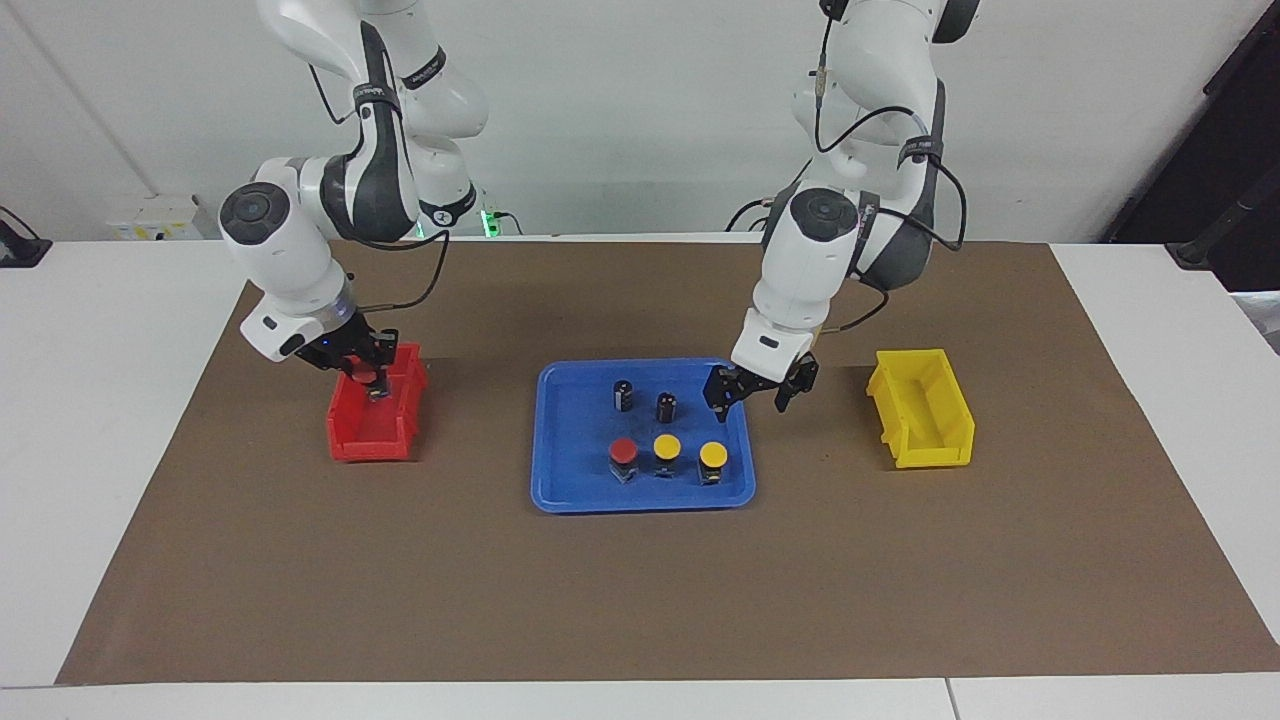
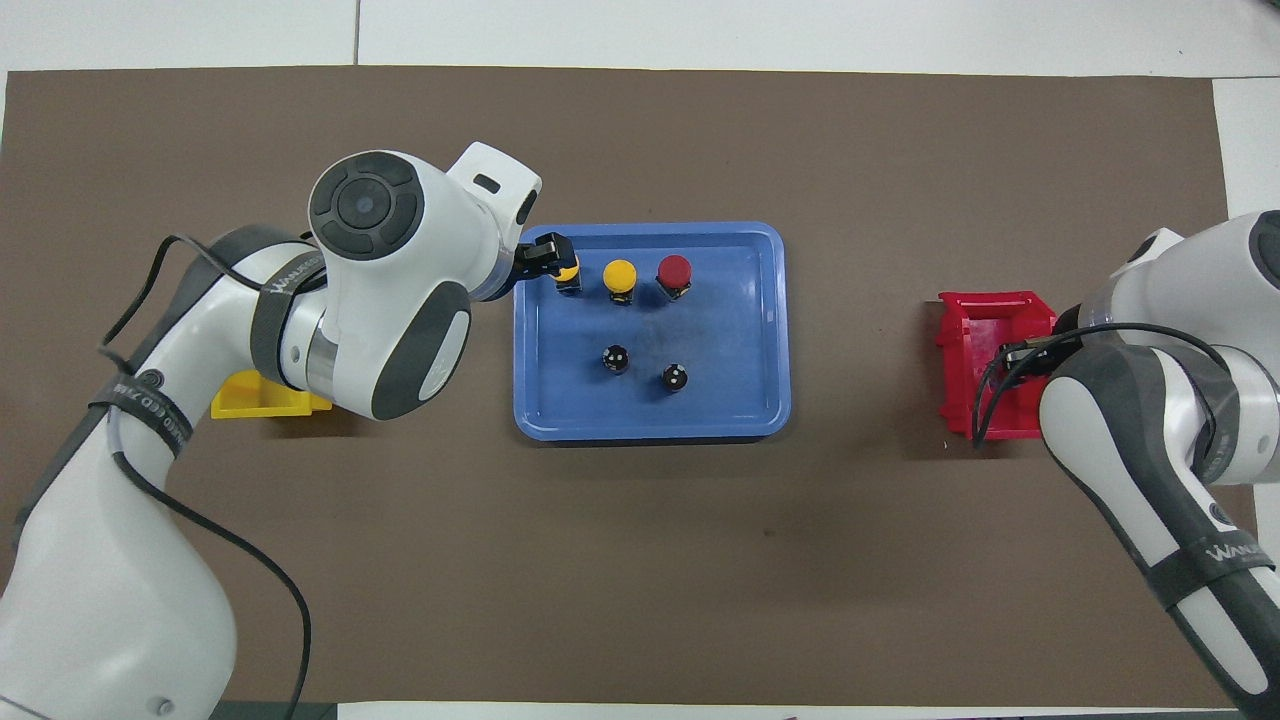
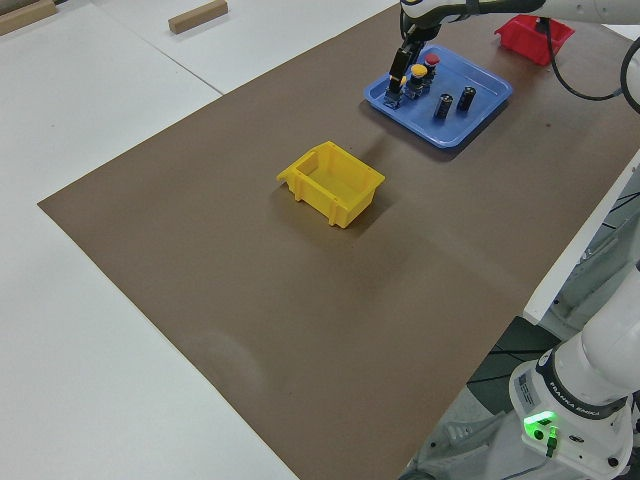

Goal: Sort red and yellow buttons by color
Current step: 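Drop the red button in the red bin while the left gripper reaches a yellow button, then lift the yellow button with the left gripper and lower it into the yellow bin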

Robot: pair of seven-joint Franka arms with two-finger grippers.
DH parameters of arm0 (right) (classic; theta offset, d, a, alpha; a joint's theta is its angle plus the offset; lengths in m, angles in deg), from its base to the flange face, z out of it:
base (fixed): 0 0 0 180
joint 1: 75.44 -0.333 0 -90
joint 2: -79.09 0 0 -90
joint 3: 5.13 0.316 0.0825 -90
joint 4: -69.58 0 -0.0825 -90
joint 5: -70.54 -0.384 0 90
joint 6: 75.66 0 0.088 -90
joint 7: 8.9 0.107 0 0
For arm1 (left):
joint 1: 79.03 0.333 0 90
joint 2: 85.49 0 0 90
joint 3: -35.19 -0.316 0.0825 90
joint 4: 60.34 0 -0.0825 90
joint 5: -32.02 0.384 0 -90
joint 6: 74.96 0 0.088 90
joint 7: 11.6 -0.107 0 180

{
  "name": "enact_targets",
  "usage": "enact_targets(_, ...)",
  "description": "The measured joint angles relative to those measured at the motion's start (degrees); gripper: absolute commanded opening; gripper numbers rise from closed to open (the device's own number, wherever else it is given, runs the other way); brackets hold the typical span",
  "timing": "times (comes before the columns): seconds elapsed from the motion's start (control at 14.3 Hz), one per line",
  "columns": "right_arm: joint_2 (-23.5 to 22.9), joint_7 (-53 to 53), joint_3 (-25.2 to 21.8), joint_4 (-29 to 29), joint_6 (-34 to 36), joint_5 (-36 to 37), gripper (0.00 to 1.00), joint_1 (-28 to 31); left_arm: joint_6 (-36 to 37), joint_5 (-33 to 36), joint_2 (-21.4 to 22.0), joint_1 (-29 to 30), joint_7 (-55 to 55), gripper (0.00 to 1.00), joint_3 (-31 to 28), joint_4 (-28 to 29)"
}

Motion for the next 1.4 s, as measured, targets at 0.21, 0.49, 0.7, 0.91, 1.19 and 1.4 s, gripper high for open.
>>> enact_targets(0.21, 0.18, 0.0, 0.0, 1.39, -0.88, 0.0, 0.13, 0.31, -0.06, 0.0, -5.38, -1.02, 1.28, 0.92, -0.03, -4.56)
enact_targets(0.49, 0.42, 0.0, 0.12, 3.48, -2.3, 0.0, 0.13, 0.28, -0.78, 0.0, -6.89, -1.52, 2.79, 0.34, -0.04, -5.48)
enact_targets(0.7, 0.64, 0.0, 0.25, 4.04, -2.35, 0.0, 0.13, 0.22, -1.62, 0.0, -6.9, -1.73, 3.4, 0.09, -0.18, -5.6)
enact_targets(0.91, 0.88, 0.0, 0.26, 4.43, -2.34, 0.0, 0.13, 0.22, -2.56, 0.0, -7.0, -1.72, 3.46, 0.02, -0.45, -5.58)
enact_targets(1.19, 1.29, 0.09, 0.29, 5.65, -2.41, -0.01, 0.66, 0.2, 8.15, -0.01, -7.08, -1.78, 3.63, 0.02, -0.54, -11.57)
enact_targets(1.4, 1.61, 0.13, 0.31, 5.92, -2.43, -0.03, 0.73, 0.2, 18.08, 0.74, -5.62, -0.51, 1.29, 0.01, -1.67, -17.74)
